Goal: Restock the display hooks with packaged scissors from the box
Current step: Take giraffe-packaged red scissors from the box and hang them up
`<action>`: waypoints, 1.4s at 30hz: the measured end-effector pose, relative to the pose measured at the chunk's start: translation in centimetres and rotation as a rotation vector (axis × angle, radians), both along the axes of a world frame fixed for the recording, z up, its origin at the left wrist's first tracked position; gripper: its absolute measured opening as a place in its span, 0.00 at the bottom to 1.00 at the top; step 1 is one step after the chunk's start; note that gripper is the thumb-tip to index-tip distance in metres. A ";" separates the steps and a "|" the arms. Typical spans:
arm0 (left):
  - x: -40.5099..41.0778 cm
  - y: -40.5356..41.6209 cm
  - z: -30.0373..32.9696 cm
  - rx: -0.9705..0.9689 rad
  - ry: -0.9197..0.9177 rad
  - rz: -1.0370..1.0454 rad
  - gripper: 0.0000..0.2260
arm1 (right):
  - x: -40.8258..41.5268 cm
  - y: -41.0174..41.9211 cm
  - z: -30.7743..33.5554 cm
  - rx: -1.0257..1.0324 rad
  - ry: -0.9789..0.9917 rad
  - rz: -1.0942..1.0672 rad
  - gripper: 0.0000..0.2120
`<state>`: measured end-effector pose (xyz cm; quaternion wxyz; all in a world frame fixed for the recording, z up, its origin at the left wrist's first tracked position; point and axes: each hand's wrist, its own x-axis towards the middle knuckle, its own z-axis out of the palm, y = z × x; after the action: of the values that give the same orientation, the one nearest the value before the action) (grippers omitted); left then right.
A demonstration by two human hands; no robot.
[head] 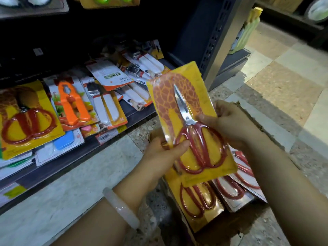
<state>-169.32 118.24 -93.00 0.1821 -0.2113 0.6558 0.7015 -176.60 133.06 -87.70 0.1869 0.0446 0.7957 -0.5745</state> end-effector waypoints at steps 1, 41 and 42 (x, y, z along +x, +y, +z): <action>-0.1 0.3 0.2 0.040 0.038 0.058 0.13 | 0.0 -0.7 -0.2 -0.085 -0.003 -0.037 0.10; -0.1 -12.9 7.5 -0.143 0.482 0.493 0.18 | -1.7 -4.5 5.0 -0.116 0.387 0.104 0.31; 0.2 -13.8 8.6 -0.158 0.520 0.505 0.18 | -1.6 -6.3 5.3 -0.155 0.423 0.119 0.27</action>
<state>-169.12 104.47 -84.40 -0.1865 -0.1946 0.6596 0.7017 -178.18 126.71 -82.36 0.0526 -0.1384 0.7719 -0.6183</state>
